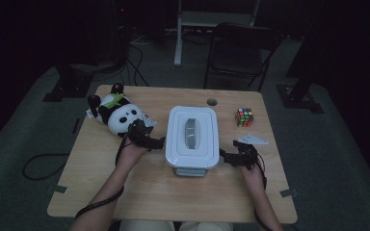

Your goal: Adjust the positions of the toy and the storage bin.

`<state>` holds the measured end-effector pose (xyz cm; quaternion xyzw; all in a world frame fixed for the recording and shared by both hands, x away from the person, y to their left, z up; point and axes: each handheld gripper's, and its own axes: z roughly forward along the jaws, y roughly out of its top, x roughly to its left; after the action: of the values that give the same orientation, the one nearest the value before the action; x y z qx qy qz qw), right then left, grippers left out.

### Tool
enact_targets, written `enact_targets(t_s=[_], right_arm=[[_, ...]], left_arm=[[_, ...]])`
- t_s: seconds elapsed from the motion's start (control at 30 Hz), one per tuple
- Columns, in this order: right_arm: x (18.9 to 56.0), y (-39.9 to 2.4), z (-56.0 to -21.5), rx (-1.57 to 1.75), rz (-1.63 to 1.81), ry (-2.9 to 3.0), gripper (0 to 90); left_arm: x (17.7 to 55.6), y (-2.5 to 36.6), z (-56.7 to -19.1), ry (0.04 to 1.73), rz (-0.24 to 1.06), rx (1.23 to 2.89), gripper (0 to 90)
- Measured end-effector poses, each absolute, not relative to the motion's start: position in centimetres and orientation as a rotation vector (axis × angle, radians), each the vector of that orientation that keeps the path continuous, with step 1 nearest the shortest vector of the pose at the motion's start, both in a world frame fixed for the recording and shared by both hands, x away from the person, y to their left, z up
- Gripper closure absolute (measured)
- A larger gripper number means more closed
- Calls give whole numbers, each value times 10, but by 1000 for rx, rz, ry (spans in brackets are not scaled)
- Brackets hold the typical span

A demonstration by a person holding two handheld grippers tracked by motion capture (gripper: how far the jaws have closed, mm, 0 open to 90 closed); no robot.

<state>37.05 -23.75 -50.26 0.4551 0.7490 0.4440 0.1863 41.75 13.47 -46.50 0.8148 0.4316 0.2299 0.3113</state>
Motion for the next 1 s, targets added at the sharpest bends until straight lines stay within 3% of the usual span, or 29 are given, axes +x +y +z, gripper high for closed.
enact_targets(t_s=[0.07, 0.4, 0.5, 0.63, 1.0], right_arm=[[379, -235, -502, 1295, 1260, 2095, 183], [402, -217, -498, 1324, 1276, 2094, 189], [403, -217, -498, 1326, 1291, 2074, 196], [401, -215, -497, 1308, 1296, 2087, 245], [387, -211, -489, 1220, 1294, 2164, 284]], left_arm=[[423, 134, -466, 1151, 654, 2142, 62], [442, 126, -471, 1167, 629, 2164, 62], [443, 121, -469, 1148, 564, 2159, 61], [440, 115, -465, 1107, 612, 2156, 62], [424, 118, -464, 1068, 593, 2220, 79]])
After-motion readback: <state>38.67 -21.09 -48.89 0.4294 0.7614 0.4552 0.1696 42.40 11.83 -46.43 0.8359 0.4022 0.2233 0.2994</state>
